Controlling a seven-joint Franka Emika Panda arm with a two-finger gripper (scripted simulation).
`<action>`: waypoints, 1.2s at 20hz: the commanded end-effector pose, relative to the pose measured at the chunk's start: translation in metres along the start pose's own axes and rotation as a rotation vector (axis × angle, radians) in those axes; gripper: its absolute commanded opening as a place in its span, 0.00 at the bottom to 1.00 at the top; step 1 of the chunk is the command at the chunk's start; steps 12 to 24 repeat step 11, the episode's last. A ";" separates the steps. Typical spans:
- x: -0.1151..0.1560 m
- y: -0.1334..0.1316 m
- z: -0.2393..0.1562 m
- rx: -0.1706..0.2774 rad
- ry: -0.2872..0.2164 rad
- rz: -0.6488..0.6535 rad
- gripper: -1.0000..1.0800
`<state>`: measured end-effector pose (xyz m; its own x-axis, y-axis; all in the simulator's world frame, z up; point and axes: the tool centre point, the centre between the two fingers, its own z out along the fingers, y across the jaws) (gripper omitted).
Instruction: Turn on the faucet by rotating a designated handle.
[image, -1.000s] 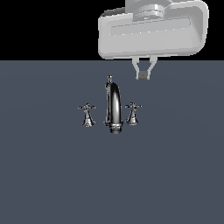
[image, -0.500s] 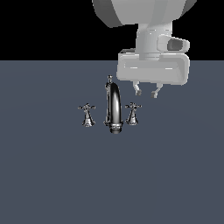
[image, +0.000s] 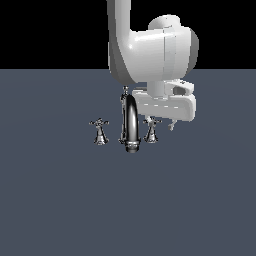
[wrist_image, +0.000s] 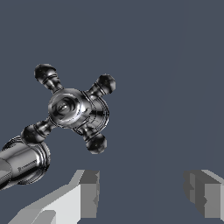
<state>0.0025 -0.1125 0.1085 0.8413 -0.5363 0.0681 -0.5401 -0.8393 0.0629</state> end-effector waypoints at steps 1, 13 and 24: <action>0.024 -0.014 0.012 0.031 0.049 -0.039 0.47; 0.118 0.119 0.013 -0.043 0.232 0.131 0.91; 0.118 0.119 0.013 -0.043 0.232 0.131 0.91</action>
